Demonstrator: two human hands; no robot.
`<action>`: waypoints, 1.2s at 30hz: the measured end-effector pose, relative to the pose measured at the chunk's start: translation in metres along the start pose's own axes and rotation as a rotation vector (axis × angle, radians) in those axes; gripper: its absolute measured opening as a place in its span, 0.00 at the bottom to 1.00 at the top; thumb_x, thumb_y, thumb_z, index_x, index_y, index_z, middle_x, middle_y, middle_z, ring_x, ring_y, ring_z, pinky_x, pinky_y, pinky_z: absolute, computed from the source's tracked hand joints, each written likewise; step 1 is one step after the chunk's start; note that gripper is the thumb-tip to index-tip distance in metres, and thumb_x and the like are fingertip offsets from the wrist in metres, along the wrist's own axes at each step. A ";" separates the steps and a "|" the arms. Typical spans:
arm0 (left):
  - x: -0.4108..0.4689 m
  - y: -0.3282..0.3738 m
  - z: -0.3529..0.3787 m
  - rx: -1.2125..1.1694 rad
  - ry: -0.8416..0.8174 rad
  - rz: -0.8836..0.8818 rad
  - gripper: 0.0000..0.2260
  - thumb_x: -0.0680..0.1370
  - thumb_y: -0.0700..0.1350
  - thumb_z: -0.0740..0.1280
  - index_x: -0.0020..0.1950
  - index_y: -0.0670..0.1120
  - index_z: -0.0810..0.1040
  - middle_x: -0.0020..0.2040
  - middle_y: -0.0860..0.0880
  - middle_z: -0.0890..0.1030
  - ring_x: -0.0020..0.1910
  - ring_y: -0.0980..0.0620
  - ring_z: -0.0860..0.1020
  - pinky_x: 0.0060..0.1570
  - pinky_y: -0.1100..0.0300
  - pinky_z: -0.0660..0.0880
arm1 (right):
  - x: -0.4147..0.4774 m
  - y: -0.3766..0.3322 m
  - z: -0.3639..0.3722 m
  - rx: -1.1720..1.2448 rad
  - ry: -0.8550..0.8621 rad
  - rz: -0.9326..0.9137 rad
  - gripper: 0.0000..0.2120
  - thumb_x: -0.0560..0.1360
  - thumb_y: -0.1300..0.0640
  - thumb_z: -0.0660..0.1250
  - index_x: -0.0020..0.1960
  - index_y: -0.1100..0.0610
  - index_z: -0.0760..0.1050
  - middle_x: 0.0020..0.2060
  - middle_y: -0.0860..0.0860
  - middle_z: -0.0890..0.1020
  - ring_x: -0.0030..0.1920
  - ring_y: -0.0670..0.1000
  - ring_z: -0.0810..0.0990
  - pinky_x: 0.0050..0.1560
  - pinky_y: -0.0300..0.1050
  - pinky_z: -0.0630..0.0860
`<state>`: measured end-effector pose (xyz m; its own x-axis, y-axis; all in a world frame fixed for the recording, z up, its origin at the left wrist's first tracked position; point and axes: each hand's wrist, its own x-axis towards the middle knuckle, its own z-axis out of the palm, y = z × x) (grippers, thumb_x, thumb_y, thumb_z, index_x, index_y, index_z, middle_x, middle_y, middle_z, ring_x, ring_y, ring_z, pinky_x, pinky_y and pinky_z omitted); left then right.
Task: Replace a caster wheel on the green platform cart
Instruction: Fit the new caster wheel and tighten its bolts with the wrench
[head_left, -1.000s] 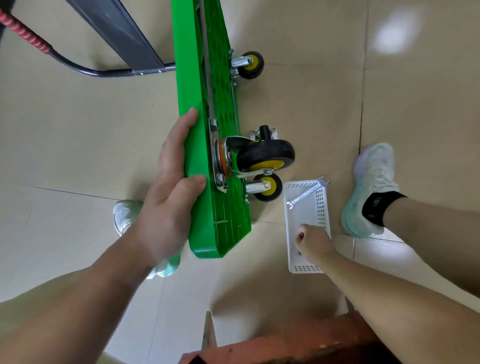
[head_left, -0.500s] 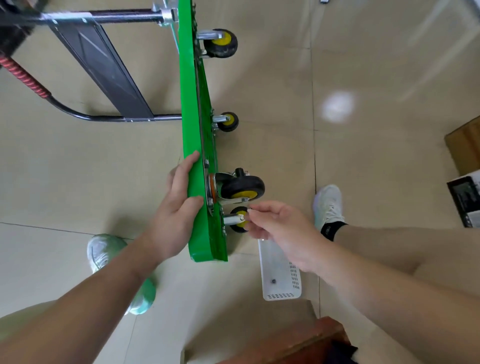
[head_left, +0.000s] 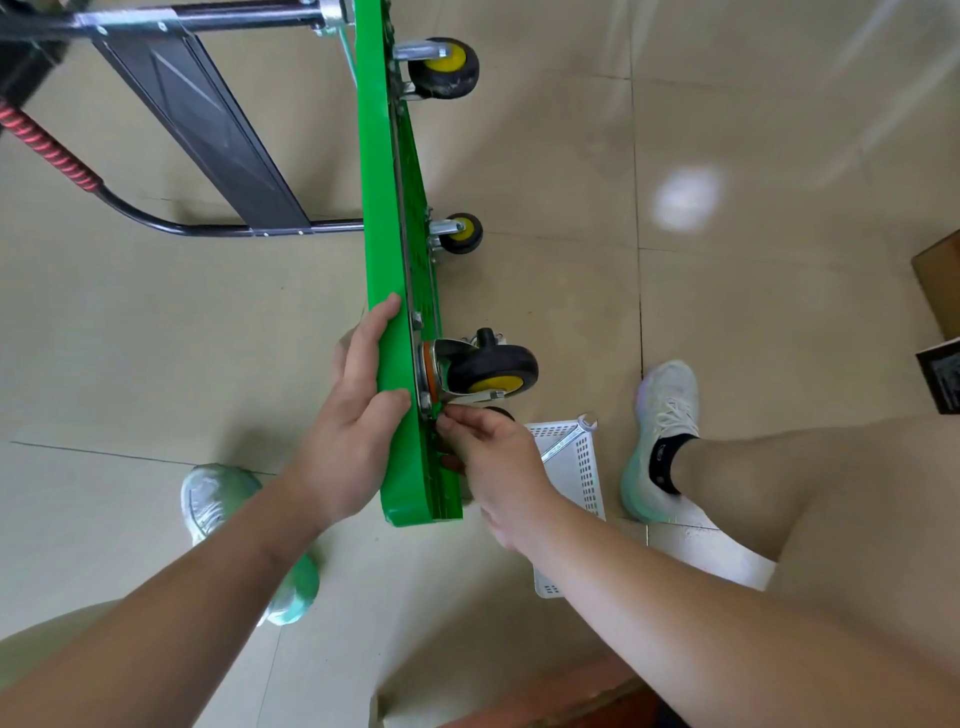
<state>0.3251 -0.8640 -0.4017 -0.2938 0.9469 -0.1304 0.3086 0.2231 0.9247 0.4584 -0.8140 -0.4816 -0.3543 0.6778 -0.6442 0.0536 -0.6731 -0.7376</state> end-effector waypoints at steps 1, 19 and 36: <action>0.000 0.000 0.000 0.003 0.001 0.002 0.35 0.75 0.43 0.56 0.83 0.53 0.55 0.75 0.57 0.62 0.70 0.74 0.61 0.67 0.78 0.56 | 0.000 0.000 0.001 0.005 0.001 -0.008 0.08 0.78 0.58 0.72 0.57 0.55 0.82 0.50 0.52 0.87 0.54 0.54 0.85 0.62 0.55 0.80; 0.000 -0.002 0.001 -0.018 -0.002 0.010 0.35 0.75 0.42 0.55 0.82 0.56 0.55 0.73 0.63 0.61 0.69 0.75 0.61 0.66 0.79 0.56 | -0.002 -0.008 0.004 0.100 -0.106 0.075 0.03 0.79 0.57 0.71 0.48 0.56 0.83 0.39 0.49 0.86 0.38 0.45 0.84 0.38 0.40 0.79; 0.001 -0.004 0.001 -0.022 -0.001 0.010 0.35 0.74 0.42 0.56 0.82 0.57 0.55 0.72 0.64 0.62 0.72 0.70 0.61 0.69 0.76 0.57 | -0.002 -0.014 0.005 0.200 -0.138 0.139 0.05 0.77 0.58 0.72 0.50 0.59 0.82 0.40 0.51 0.86 0.36 0.47 0.83 0.32 0.39 0.78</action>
<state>0.3246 -0.8639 -0.4061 -0.2896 0.9494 -0.1219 0.2917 0.2088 0.9334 0.4542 -0.8078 -0.4691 -0.4809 0.5371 -0.6929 -0.0696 -0.8113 -0.5805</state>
